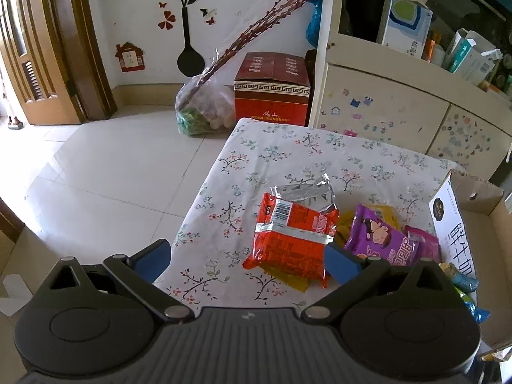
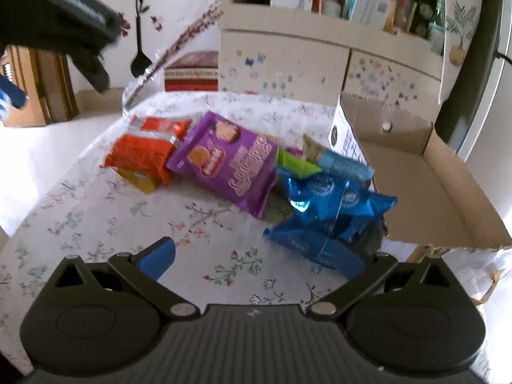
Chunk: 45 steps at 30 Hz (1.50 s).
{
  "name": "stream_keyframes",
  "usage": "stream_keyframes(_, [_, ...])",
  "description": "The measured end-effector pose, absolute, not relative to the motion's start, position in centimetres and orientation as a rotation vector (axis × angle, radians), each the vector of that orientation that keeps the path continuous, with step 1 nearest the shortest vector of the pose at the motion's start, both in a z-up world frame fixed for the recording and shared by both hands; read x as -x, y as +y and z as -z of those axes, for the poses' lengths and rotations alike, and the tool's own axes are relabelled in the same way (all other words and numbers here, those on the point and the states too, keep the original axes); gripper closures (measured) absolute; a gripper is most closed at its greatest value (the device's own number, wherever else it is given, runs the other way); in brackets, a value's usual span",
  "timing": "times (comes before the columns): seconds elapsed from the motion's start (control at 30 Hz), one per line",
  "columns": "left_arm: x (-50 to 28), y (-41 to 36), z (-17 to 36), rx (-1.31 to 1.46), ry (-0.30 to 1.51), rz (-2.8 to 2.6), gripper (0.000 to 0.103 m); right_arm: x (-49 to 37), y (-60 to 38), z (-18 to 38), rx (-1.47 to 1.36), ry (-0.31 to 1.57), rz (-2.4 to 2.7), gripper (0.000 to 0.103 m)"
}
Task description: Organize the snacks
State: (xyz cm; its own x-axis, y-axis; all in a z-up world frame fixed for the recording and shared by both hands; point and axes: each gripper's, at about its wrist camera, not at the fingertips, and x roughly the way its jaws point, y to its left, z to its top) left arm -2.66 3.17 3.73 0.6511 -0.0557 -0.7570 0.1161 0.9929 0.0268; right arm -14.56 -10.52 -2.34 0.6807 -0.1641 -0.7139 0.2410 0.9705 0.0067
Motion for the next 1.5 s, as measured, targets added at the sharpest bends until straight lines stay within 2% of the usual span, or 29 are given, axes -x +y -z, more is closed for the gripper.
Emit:
stream_keyframes(0.23, [2.6, 3.1, -3.9, -0.082, 0.852, 0.088, 0.000, 11.5, -10.5, 2.9, -0.043, 0.730, 0.239, 0.000])
stream_keyframes(0.53, [2.8, 3.6, -4.7, -0.085, 0.839, 0.041, 0.000, 9.3, -9.4, 1.3, 0.008, 0.729, 0.010, 0.000])
stream_keyframes(0.77, [3.5, 4.4, -5.1, -0.083, 0.849, 0.021, 0.000, 11.0, -9.3, -1.6, -0.057, 0.794, -0.082, 0.001])
stream_keyframes(1.07, [5.4, 4.1, -4.2, -0.115, 0.884, 0.068, 0.000, 13.6, -9.9, -4.8, 0.011, 0.823, 0.039, 0.001])
stream_keyframes(1.5, [9.2, 3.5, -3.1, -0.195, 0.888, 0.061, 0.000, 16.9, -12.2, -6.1, -0.141, 0.853, 0.138, 0.001])
